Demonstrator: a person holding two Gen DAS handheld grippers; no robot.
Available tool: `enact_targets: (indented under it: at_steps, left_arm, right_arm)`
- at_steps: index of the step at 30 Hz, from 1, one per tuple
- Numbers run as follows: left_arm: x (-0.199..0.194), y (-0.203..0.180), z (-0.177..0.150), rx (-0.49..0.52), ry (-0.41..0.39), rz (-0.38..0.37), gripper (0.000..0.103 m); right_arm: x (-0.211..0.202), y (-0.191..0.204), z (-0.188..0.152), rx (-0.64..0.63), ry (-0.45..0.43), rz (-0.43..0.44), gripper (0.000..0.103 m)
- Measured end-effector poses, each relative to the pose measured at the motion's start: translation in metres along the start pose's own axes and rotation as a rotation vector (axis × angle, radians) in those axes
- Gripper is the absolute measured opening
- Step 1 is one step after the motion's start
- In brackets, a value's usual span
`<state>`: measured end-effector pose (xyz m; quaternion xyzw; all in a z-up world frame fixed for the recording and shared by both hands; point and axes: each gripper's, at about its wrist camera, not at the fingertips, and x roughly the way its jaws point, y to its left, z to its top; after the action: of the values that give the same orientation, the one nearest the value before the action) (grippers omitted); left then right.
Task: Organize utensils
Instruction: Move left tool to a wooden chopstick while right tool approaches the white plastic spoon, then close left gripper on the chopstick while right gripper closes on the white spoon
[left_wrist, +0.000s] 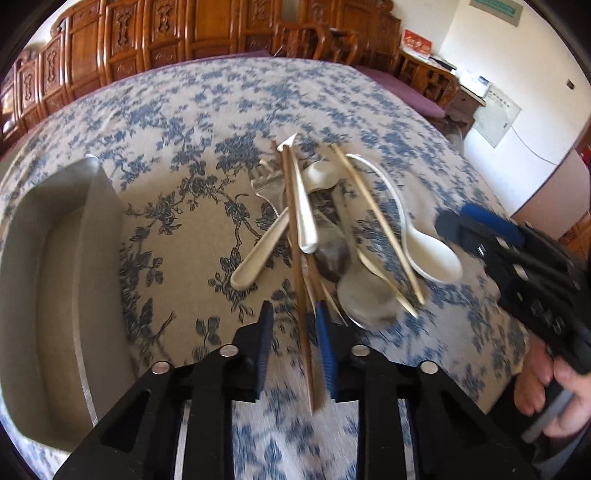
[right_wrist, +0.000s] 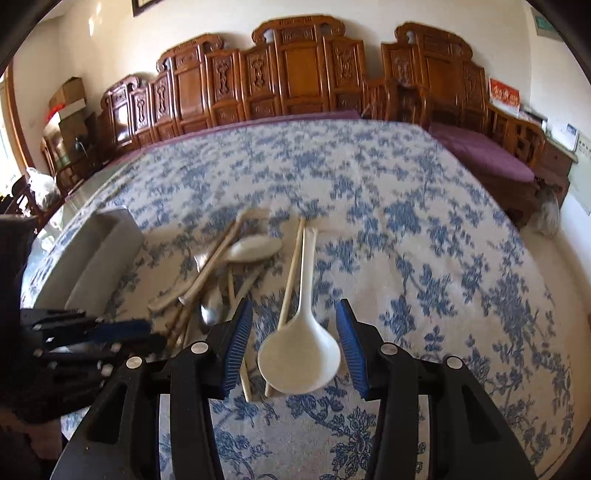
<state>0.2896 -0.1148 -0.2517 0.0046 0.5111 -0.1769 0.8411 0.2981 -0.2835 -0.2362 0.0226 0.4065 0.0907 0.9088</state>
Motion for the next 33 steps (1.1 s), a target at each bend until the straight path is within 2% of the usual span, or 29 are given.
enact_targets:
  at_steps: [6, 8, 14, 17, 25, 28, 33]
  left_arm:
    - [0.011, 0.007, 0.007, -0.04, -0.001, -0.039, 0.015]
    - [0.011, 0.007, 0.01, -0.039, -0.002, -0.047, 0.004]
    - [-0.004, 0.006, 0.01, -0.021, -0.033, -0.057, 0.004]
    - [-0.022, 0.006, 0.007, 0.001, -0.08, -0.053, 0.004]
    - [-0.044, 0.006, 0.005, 0.016, -0.141, -0.059, 0.004]
    - [-0.046, 0.009, 0.003, 0.011, -0.142, -0.065, 0.004]
    - [-0.053, 0.012, 0.003, 0.015, -0.157, -0.058, 0.004]
  right_arm:
    - [0.008, 0.002, -0.003, -0.005, 0.02, 0.016, 0.05]
    - [0.009, 0.005, -0.002, -0.01, 0.019, 0.024, 0.05]
    - [0.013, 0.008, -0.002, -0.004, 0.029, 0.04, 0.05]
    - [0.014, 0.007, 0.002, 0.004, 0.028, 0.039, 0.049]
    - [0.029, -0.003, 0.011, 0.01, 0.055, -0.013, 0.049]
    - [0.04, -0.009, 0.019, 0.018, 0.073, -0.044, 0.043]
    - [0.056, -0.016, 0.032, 0.046, 0.098, -0.006, 0.038]
